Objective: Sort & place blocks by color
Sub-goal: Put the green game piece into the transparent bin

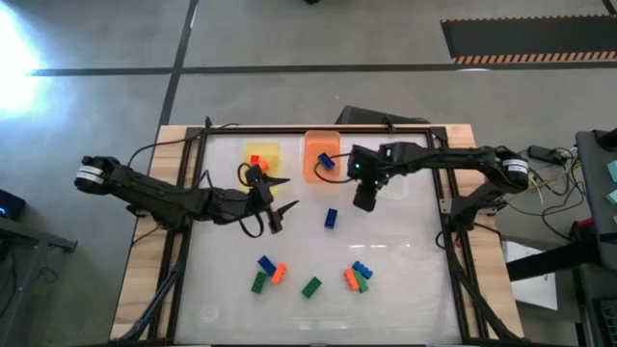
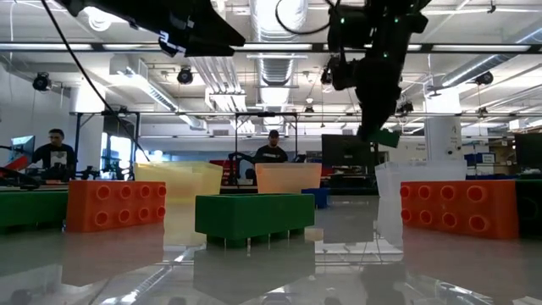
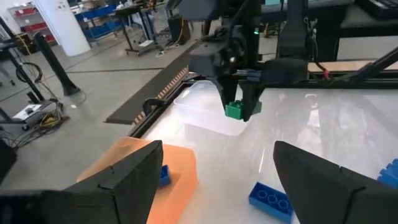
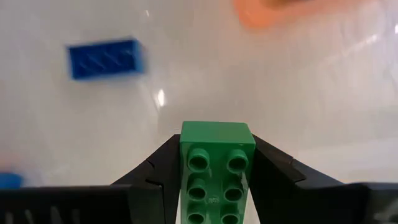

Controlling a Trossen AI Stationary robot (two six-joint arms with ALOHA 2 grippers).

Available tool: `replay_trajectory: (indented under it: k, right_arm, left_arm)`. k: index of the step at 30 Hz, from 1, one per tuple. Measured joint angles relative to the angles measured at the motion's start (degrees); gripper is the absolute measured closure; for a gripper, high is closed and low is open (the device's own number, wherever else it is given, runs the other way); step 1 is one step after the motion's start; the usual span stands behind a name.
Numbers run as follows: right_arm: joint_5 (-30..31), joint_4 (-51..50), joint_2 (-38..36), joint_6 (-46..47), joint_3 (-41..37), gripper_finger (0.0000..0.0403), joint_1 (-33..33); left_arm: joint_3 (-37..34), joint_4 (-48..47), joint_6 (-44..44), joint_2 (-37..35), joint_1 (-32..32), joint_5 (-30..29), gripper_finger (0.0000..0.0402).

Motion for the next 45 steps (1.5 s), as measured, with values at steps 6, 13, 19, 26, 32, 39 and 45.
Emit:
replay_trajectory:
  k: [6,13,19,26,32,39,45]
  right_arm:
    - [3.7,-7.8,1.8,-6.5,3.5,0.0269,-4.2]
    - [10.5,-14.9,1.5,-16.8,3.8,0.0269,-10.8]
    - [10.2,-13.2,1.9,-24.0,1.7,0.0269,-16.3]
    - [4.4,-4.8,1.9,-31.1,-3.3,0.0268,-23.1]
    - [3.9,1.3,1.9,-32.8,-6.9,0.0268,-24.9]
    - [4.3,6.0,1.9,-34.2,-9.9,0.0268,-24.9]
    - [4.3,6.8,1.9,-33.5,-10.8,0.0251,-24.9]
  left_arm:
    - [-0.1,-0.1,0.0,0.8,0.0,-0.2,0.0114]
    - [-0.2,0.0,0.0,0.7,0.0,-2.3,0.0113]
    - [-0.3,-0.1,0.0,0.7,0.0,-2.6,0.0113]
    - [-0.6,-0.3,0.0,0.7,0.0,-2.6,0.0113]
    - [-1.6,0.1,0.0,0.7,0.0,-2.6,0.0113]
    - [-2.3,2.6,0.0,0.7,0.0,-2.6,0.0113]
    - [-2.3,2.5,0.0,0.7,0.0,-2.6,0.0113]
